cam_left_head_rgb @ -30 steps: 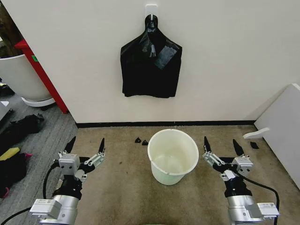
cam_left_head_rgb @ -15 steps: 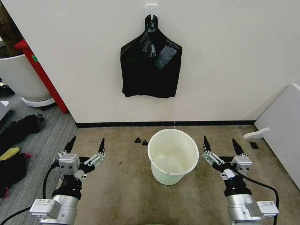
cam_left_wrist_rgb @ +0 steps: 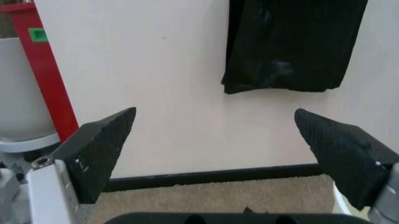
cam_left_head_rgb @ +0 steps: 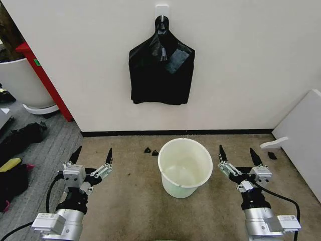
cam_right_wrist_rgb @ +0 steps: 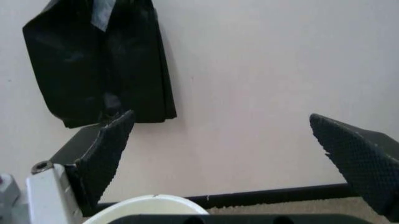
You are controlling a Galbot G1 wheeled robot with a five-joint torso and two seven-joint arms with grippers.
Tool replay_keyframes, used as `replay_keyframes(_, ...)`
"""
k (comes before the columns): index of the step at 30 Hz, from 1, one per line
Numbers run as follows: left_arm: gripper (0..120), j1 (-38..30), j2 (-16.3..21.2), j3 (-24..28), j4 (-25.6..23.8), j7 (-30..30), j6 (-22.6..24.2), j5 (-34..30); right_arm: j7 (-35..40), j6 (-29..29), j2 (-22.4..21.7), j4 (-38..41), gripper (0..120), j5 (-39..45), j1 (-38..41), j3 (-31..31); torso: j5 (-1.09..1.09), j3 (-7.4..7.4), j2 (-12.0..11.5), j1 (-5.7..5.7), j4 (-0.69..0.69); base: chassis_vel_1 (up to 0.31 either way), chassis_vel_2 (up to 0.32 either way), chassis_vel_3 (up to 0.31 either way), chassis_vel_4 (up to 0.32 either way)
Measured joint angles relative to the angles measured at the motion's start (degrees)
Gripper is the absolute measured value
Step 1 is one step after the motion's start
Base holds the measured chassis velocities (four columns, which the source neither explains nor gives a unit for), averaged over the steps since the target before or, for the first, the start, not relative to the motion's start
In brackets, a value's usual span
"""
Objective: Place the garbage bag over the trash bin.
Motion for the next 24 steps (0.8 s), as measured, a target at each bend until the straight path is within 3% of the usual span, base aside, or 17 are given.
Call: replay_keyframes(24,100,-0.7,1.3,-0.5,0.0,0.0,0.5,-1.5,-0.2,-2.3,-0.5,0.7,100,1.2,1.9,-0.4,0.0,0.0,0.0,0.0,0.0,0.0,0.0,0.0,0.0)
